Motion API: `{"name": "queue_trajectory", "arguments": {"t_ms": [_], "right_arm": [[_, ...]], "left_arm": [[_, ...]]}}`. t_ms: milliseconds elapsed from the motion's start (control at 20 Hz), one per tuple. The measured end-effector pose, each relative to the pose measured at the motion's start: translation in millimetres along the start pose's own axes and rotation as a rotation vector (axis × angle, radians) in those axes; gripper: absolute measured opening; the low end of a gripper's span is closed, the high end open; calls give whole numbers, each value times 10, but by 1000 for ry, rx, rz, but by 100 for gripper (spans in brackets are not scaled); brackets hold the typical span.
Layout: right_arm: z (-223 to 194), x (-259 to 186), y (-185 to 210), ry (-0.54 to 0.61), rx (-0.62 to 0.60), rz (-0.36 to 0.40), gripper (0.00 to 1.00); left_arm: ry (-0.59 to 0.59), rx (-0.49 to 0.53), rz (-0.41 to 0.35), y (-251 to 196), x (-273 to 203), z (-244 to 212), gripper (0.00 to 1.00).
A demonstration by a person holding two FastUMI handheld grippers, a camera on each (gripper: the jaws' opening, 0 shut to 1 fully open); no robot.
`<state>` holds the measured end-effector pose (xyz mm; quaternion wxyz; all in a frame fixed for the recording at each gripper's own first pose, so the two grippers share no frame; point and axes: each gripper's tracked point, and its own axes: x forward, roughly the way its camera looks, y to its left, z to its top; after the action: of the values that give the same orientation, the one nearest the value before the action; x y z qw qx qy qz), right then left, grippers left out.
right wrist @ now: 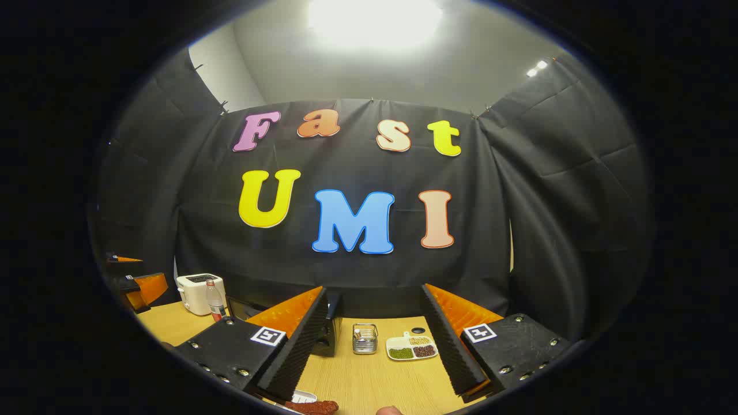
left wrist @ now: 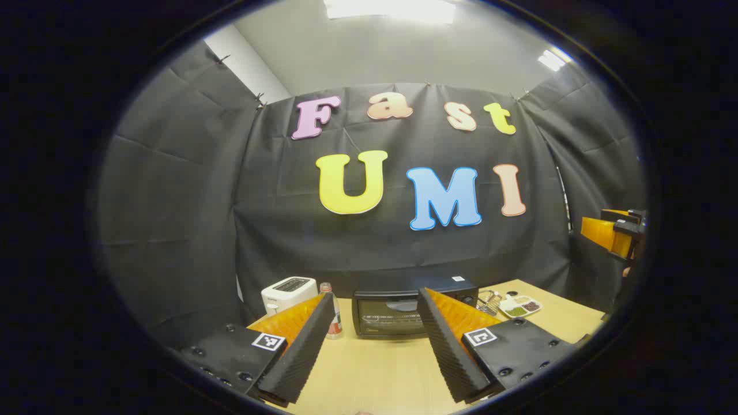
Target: Open the electric oven with the left hand, put the food in, and close the electric oven.
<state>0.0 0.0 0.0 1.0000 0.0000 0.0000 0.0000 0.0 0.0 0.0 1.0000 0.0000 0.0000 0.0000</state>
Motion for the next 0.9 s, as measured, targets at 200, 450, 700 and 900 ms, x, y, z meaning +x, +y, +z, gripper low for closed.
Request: {"name": "queue_trajectory", "arguments": {"t_ms": [200,450,700,900], "right_arm": [[-21,0,-22,5,5,-1,97],[-4,25,-58,-1,10,0,96],[-5,16,-113,-5,14,4,96],[-22,8,-168,-5,17,10,96]], "left_arm": [[-10,9,-7,-62,14,51,97],[-26,19,-11,-133,14,126,100],[-37,28,-13,-216,-10,147,100],[-38,28,-9,-286,-39,156,100]]}}
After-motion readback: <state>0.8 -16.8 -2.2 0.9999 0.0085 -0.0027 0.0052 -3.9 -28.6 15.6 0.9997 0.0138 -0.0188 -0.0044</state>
